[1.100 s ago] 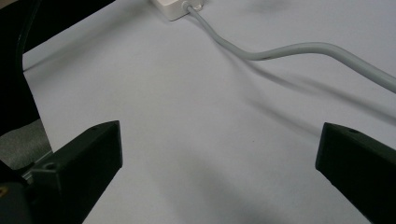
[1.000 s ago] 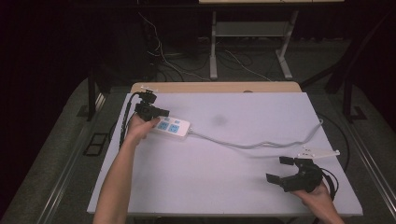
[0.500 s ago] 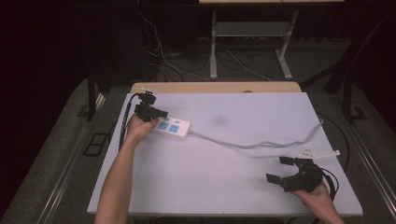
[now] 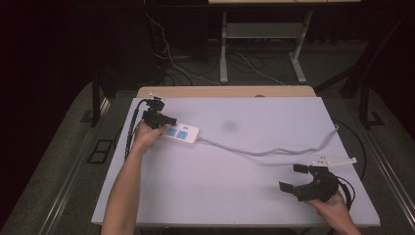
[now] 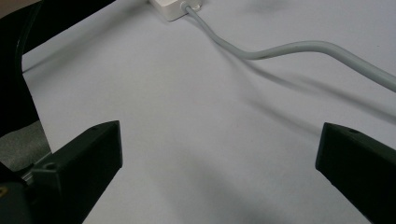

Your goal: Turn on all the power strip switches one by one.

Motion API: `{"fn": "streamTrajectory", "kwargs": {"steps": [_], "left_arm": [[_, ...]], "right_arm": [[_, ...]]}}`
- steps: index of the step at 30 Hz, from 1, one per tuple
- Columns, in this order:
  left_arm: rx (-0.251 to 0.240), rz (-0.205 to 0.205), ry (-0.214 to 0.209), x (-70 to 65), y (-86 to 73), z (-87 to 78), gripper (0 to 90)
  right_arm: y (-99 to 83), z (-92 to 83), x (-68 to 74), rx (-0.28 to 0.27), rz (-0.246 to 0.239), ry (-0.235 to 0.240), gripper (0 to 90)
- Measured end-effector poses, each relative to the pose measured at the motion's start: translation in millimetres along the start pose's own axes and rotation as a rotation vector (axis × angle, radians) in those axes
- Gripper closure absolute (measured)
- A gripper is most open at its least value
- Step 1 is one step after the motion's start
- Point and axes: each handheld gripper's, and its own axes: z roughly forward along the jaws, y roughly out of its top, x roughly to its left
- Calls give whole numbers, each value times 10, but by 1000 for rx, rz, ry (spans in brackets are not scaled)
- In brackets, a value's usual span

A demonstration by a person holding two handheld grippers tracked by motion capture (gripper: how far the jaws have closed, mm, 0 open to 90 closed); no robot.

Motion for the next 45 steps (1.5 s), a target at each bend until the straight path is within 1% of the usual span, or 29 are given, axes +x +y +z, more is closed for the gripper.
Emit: {"fn": "streamTrajectory", "kwargs": {"steps": [3,8,13,16,20,26,29,30,32,35,37,40,45], "left_arm": [[0,8,4,-5,1,2,898],[-7,1,2,6,-3,13,899],[0,16,9,-3,3,18,899],[-1,11,7,6,-4,18,900],[8,23,6,1,-7,19,900],[13,29,11,-4,-7,23,900],[14,24,8,3,-2,27,900],[14,14,3,9,-2,29,900],[17,8,2,12,0,32,900],[24,13,8,1,9,33,900],[27,13,2,12,9,33,900],[24,9,-3,20,2,37,900],[21,9,6,8,-2,36,900]], "right_arm": [[-2,8,1,2,-2,0,5],[-3,3,5,4,-4,2,5],[-3,-2,5,3,-3,2,5],[-3,-5,7,3,-7,1,5],[-3,-4,7,2,-7,1,5],[-3,0,10,5,-8,1,5],[-3,-1,9,4,-9,0,5],[-3,-1,7,4,-9,1,5],[-3,0,6,5,-8,1,5],[-2,4,8,5,-9,1,5],[-2,5,9,5,-9,1,5],[-2,-1,10,5,-10,1,5],[-1,-7,8,4,-10,1,5]]}}
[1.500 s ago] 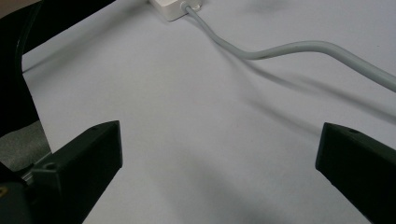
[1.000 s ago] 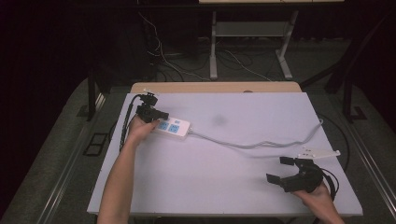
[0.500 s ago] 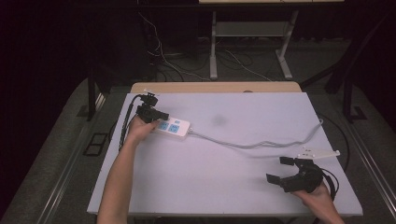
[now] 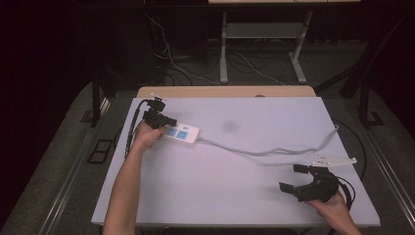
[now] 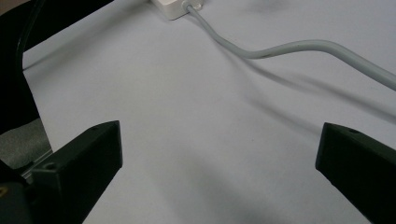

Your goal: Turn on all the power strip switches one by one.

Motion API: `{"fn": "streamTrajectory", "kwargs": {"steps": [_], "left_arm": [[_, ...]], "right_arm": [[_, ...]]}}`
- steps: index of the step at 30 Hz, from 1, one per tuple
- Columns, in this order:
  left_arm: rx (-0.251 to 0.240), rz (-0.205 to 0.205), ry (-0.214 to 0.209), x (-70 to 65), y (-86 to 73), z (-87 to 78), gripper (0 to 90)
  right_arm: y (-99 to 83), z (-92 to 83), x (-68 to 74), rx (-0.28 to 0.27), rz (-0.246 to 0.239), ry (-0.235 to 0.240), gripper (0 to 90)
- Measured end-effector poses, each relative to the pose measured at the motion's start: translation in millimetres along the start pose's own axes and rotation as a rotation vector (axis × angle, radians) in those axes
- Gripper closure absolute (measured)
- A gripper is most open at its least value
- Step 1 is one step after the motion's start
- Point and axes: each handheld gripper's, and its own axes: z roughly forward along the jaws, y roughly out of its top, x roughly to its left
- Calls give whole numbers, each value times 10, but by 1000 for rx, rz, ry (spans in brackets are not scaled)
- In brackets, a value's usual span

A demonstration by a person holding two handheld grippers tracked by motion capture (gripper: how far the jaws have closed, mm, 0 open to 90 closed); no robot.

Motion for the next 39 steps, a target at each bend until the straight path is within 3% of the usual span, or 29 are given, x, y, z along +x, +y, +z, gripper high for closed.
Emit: {"fn": "streamTrajectory", "kwargs": {"steps": [5,8,10,23,31,39], "left_arm": [[-17,-23,-5,9,-21,-2,900],[-14,-15,4,-7,-17,-2,900],[-4,-17,-30,-15,-18,11,900],[-16,-2,9,-84,14,28,899],[-29,28,9,-101,46,-55,898],[-62,24,1,-61,79,-201,898]], "right_arm": [[0,1,-1,0,1,-2,5],[2,3,-3,1,4,-2,6],[3,6,-2,3,3,-2,5],[4,0,-16,-5,5,-3,5],[3,1,-14,-3,7,-5,5],[1,15,-21,1,10,-6,5]]}}
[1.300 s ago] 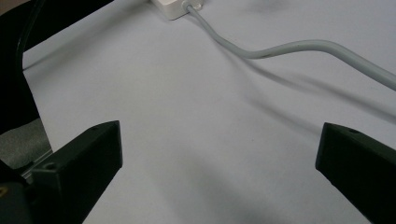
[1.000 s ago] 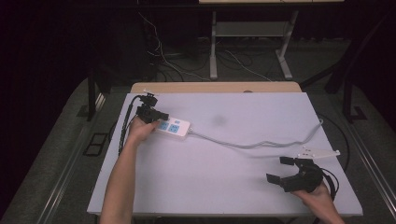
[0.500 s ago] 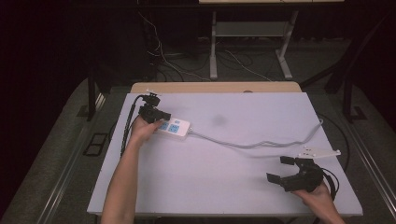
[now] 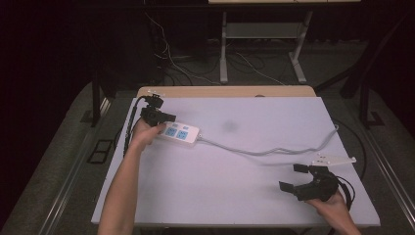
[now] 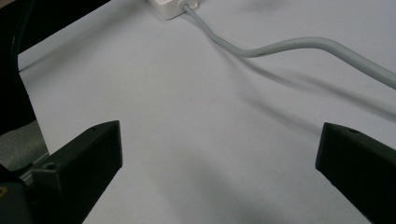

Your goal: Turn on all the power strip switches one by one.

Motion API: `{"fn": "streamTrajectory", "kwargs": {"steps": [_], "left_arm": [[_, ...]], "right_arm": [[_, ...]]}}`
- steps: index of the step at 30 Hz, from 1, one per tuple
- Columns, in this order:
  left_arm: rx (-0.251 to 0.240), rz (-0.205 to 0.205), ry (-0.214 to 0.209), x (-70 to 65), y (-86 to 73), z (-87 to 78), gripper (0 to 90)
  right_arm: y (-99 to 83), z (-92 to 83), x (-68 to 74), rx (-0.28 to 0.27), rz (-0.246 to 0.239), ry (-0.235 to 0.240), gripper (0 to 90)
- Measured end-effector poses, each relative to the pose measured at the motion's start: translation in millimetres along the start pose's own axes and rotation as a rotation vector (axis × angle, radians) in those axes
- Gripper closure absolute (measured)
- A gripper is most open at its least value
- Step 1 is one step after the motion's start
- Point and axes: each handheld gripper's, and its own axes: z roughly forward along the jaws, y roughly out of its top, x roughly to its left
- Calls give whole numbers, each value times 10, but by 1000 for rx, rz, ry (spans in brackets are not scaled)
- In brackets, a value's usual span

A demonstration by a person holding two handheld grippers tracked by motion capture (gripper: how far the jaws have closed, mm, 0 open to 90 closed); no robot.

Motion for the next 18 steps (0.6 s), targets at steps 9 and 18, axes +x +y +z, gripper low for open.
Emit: {"fn": "streamTrajectory", "kwargs": {"steps": [9,18], "left_arm": [[-10,18,25,46,92,-154,898],[-38,0,48,157,141,-298,897]], "right_arm": [[0,-8,-2,-5,1,-2,5],[-2,-10,0,-4,6,-6,5]]}}
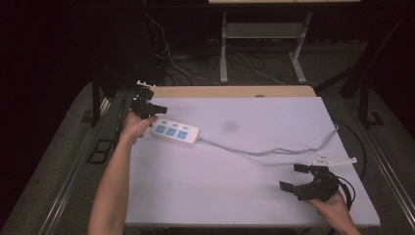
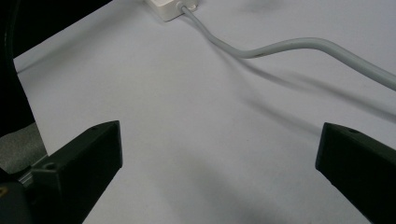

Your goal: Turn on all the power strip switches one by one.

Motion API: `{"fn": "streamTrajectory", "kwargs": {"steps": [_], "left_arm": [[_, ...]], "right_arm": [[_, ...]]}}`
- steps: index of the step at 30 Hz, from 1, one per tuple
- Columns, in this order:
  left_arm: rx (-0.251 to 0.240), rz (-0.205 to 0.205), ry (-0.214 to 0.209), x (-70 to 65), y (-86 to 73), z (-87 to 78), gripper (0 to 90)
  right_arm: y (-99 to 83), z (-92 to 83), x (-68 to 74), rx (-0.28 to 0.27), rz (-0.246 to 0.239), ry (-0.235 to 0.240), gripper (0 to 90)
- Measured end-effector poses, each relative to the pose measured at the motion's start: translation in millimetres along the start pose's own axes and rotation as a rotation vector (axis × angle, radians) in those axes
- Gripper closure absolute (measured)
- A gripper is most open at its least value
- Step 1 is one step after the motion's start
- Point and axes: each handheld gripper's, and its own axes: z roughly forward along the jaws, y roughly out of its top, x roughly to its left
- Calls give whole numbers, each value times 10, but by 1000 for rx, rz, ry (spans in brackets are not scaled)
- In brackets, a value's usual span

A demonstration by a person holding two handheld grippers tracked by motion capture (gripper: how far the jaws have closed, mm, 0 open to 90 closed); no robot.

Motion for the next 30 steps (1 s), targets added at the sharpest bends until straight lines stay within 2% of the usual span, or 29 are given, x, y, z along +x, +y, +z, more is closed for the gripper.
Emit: {"fn": "streamTrajectory", "kwargs": {"steps": [4,8,11,26,30], "left_arm": [[-7,-33,14,90,-37,7,897],[6,-38,23,119,-66,46,897],[16,-62,35,151,-118,93,897],[20,-103,14,189,-280,249,896],[35,-98,14,181,-320,301,896]], "right_arm": [[3,-6,2,-6,-5,-2,5],[2,-11,0,-8,-3,-2,5],[4,-10,3,-7,-6,0,5],[7,-6,5,-5,-7,2,5],[7,-8,-3,-5,-7,2,5]]}}
